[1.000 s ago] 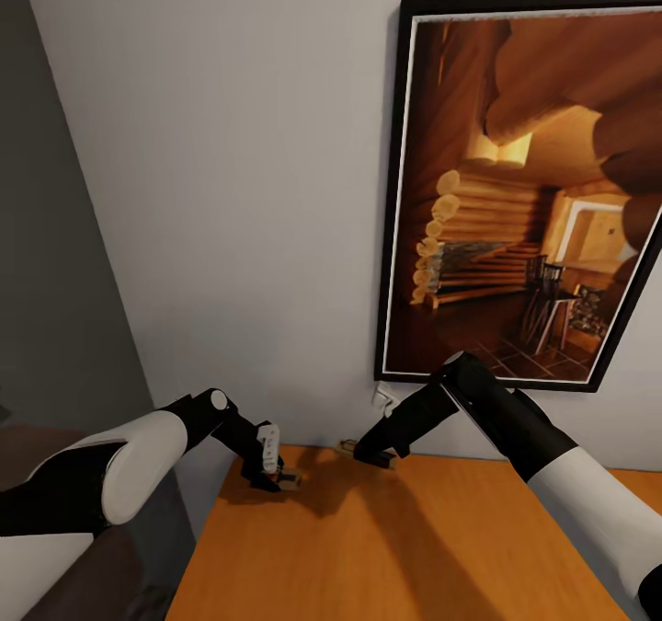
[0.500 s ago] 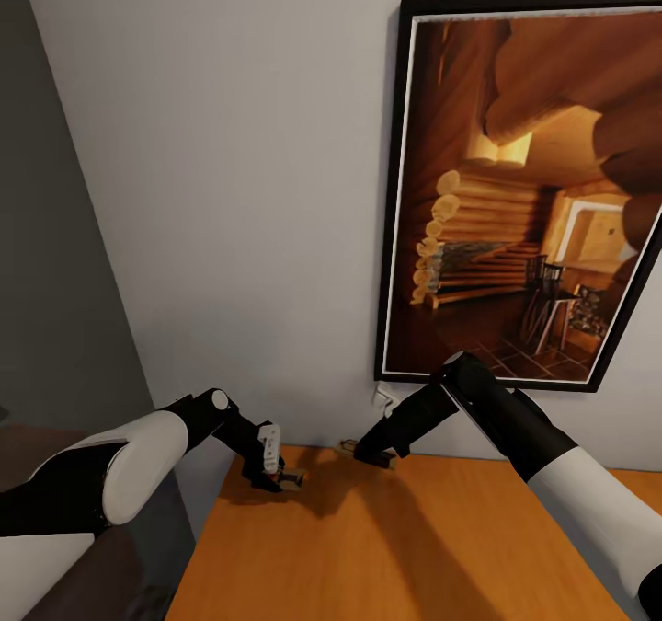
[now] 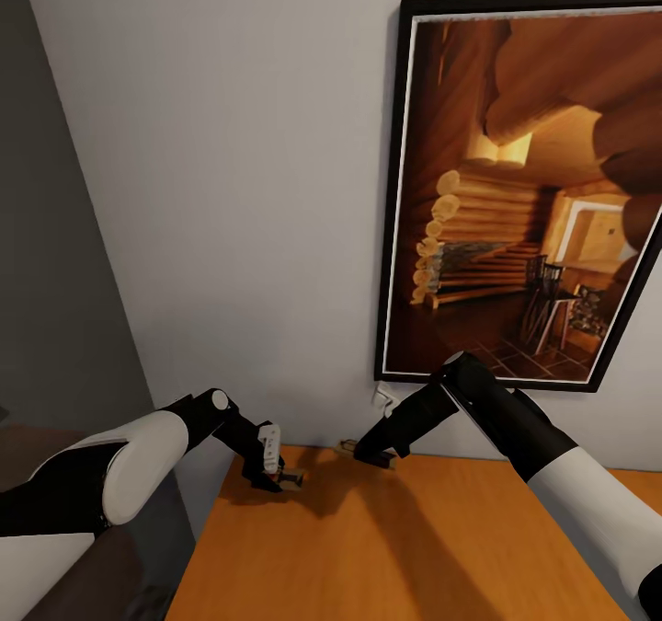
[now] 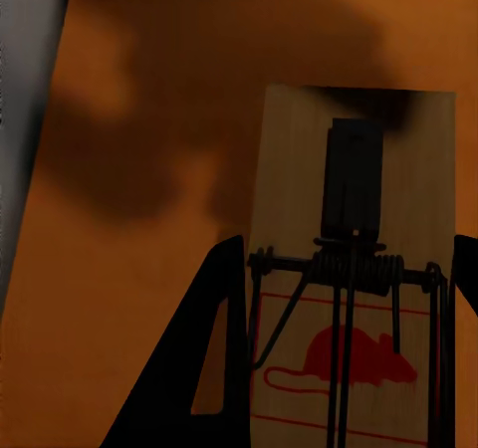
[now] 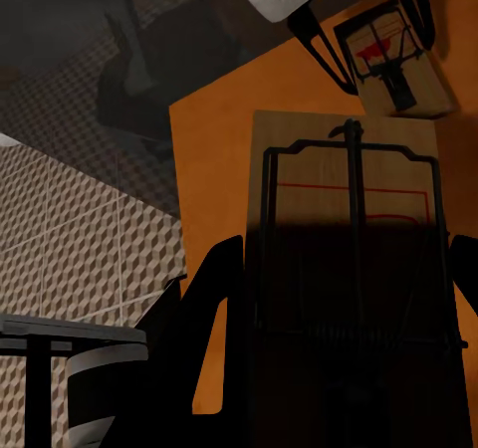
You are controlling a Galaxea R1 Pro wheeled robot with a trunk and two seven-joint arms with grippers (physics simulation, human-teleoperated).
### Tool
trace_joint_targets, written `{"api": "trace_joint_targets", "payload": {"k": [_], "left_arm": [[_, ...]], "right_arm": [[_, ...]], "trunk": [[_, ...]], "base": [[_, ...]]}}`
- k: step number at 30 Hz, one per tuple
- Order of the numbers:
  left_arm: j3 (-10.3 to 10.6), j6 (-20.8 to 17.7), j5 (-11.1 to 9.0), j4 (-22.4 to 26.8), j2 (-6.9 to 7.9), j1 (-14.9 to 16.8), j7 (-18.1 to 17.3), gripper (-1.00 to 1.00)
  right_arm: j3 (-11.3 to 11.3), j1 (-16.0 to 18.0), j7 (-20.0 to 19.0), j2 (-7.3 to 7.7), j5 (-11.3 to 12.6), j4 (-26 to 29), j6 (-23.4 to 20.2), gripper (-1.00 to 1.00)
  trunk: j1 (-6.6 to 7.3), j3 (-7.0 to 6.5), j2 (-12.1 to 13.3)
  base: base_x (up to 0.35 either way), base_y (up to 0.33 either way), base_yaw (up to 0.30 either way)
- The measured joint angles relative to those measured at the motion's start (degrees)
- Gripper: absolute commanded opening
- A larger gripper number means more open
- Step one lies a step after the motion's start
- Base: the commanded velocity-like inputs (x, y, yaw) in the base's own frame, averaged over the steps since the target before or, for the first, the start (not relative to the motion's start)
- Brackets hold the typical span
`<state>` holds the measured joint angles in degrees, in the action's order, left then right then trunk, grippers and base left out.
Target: Take the four mousetraps from the cabinet in the bathroom and place them on the bathroom floor. Make sure all four end up on the same floor surface, and ensure that at least two of them are either under or directly next to the same bathroom sink.
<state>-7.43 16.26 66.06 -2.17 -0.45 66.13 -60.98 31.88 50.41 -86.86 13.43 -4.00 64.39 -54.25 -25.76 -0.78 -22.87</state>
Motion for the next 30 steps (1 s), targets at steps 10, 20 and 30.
{"api": "trace_joint_targets", "payload": {"k": [10, 20, 30], "left_arm": [[0.0, 0.0, 0.0, 0.0, 0.00, 0.0, 0.0, -1.00], [0.0, 0.0, 0.0, 0.0, 0.00, 0.0, 0.1, -1.00], [0.0, 0.0, 0.0, 0.0, 0.00, 0.0, 0.1, -1.00]], "right_arm": [[0.0, 0.0, 0.0, -0.01, 0.0, 0.0, 0.0, -1.00], [0.0, 0.0, 0.0, -0.01, 0.0, 0.0, 0.0, -1.00], [0.0, 0.0, 0.0, -0.01, 0.0, 0.0, 0.0, -1.00]], "trunk": [[-0.03, 0.00, 0.0], [-0.04, 0.00, 0.0], [-0.04, 0.00, 0.0]], "base": [[-0.079, 0.000, 0.000], [-0.319, 0.000, 0.000], [-0.335, 0.000, 0.000]]}}
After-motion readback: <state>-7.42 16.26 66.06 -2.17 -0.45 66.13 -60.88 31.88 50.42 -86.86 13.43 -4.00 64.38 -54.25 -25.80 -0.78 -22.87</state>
